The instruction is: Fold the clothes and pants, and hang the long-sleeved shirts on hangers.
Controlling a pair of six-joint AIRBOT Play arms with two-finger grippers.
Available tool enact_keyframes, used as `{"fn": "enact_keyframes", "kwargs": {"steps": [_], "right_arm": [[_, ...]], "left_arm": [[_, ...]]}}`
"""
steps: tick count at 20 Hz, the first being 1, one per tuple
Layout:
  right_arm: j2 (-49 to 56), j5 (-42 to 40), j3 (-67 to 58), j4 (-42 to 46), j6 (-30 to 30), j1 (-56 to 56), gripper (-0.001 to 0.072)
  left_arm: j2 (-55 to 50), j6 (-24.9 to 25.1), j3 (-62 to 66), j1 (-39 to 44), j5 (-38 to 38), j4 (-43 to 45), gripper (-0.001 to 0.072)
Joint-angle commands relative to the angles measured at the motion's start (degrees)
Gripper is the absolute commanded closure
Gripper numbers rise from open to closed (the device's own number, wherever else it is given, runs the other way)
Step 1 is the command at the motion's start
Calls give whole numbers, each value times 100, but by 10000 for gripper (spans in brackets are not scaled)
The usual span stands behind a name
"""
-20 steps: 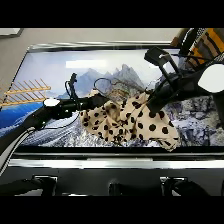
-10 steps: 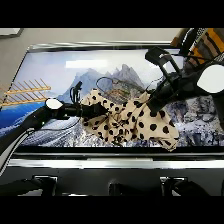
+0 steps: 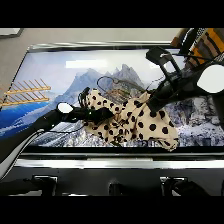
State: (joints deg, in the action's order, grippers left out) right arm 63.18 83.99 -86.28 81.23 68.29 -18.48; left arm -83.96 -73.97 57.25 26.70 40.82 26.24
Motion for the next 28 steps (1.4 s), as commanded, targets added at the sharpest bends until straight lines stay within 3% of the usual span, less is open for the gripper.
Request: {"fn": "enact_keyframes", "kwargs": {"steps": [1, 3, 4, 11, 15, 28], "right_arm": [[-2, 13, 0, -15, 13, -4, 695], [-2, 13, 0, -20, 13, -4, 695], [-2, 20, 0, -22, 13, -4, 695], [-11, 682, 0, -52, 205, -4, 696], [-35, 1027, 0, -13, 415, -4, 696], [-74, 1397, 9, 212, 656, -4, 696]], "left_arm": [[-127, -20, 4, 42, -243, -35, 223], [-149, -4, 4, 55, -232, -35, 565], [-146, 48, 17, 52, -208, -55, 690], [52, 367, 573, -103, -164, 44, 691], [146, -13, 920, -251, -125, 584, 691], [146, -59, 1075, -494, -446, 748, 691]]}}
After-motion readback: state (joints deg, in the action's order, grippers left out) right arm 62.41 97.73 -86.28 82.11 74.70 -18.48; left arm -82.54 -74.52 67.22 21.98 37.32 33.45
